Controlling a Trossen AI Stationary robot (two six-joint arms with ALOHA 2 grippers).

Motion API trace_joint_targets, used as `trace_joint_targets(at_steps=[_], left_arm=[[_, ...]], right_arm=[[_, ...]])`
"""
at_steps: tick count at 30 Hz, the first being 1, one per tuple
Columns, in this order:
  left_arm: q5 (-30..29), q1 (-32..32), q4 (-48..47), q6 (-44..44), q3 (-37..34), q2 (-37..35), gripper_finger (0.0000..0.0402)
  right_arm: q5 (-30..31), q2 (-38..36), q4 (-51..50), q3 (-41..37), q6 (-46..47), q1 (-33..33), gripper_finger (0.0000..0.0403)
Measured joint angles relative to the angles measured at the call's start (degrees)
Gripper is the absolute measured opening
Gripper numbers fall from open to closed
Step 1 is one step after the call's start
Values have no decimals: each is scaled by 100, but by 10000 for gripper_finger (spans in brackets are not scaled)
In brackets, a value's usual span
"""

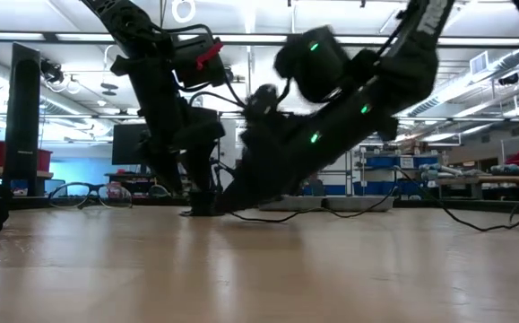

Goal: Coil cords
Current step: Uncoil the black wire from the black spool

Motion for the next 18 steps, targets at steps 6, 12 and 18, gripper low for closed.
trace_joint_targets(at_steps=[6,12,18], left_arm=[[46,1,79,-2,0,0,392],[46,0,20,0,0,0,392],[-10,1,-48,26,2,0,392]], right_arm=[[-30,287,-918,628,-110,0,134],[-309,-329,-2840,733,-55,54,14],[-939,-1169,-5617,709,382,284,4]])
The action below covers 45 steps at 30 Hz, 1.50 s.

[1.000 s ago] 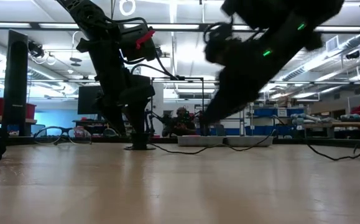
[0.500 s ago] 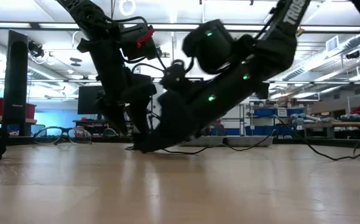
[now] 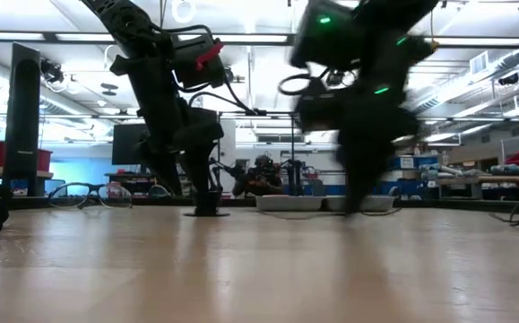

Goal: Coil cords
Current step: Uncoil the black wire from the black spool

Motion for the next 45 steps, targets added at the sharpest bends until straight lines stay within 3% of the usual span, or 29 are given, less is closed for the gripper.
trace_joint_targets(at_steps=[7,12,20,26,30,34,40,45], left_arm=[[-36,0,-10,4,0,0,392],[-38,0,-17,2,0,0,392],[-8,0,-20,0,0,0,392],[-3,0,-24,-2,0,0,392],[-1,0,-20,-16,0,0,392],[1,0,-20,-24,0,0,392],[3,0,-17,-119,0,0,392],[3,0,-15,-131,0,0,392]], right_arm=[[-862,-446,-2875,-18,903,768,2],[-1630,-487,-3969,-18,1347,1409,1],[-3104,-496,-4325,-11,1854,2213,1],[-3260,-964,-4081,-430,2212,2562,0],[-2590,-1741,-3059,-1098,3115,2620,0],[-1199,-2473,-2326,-1490,3637,2558,6],[874,-3046,-1521,-1709,3649,2161,34],[946,-2978,-1110,-1714,3174,1497,59]])
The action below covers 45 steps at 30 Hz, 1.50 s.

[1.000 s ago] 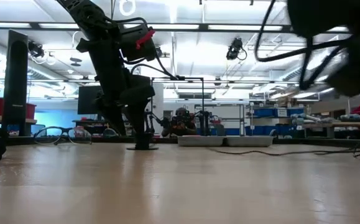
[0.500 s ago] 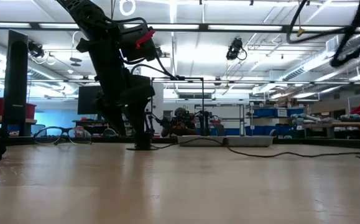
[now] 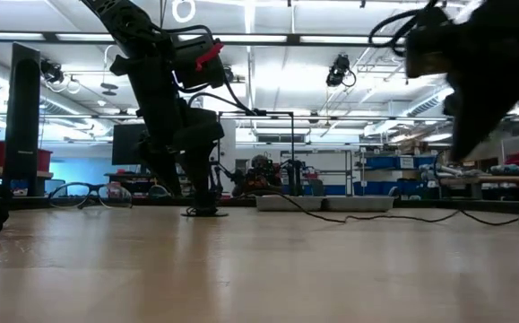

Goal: Coil cords
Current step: Uncoil the black wire from the black spool

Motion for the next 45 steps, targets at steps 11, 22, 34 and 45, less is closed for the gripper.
trace_joint_targets(at_steps=[11,22,34,45], left_arm=[[-7,0,37,0,0,0,392],[99,0,159,-44,0,0,392],[116,0,148,-133,0,0,392],[127,0,103,-111,0,-2,392]], right_arm=[[-224,1157,3425,-2,-2105,-1256,146],[-179,3407,5136,1234,-3247,-1829,191],[-86,4361,3550,2667,-3577,-1878,128],[-833,3670,389,2686,-3584,-1617,4]])
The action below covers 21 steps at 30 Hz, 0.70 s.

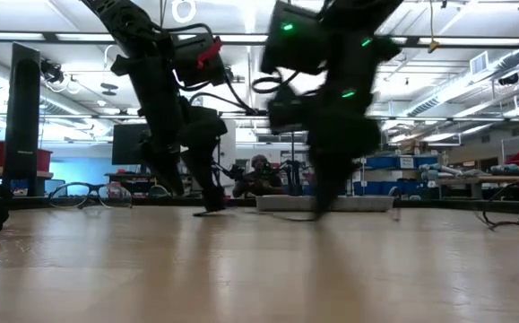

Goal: Coil cords
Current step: Uncoil the black wire from the black spool

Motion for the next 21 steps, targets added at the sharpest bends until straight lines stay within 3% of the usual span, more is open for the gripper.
trace_joint_targets(at_steps=[5,10,21], left_arm=[[-11,0,-36,28,2,-4,392],[-20,0,-46,31,2,-3,392],[-22,35,-102,74,2,-2,392]], right_arm=[[-284,-382,-2003,-80,340,490,2],[-502,-940,-3082,-272,1026,993,1],[-1323,-2978,-2760,-2386,3301,2153,1]])
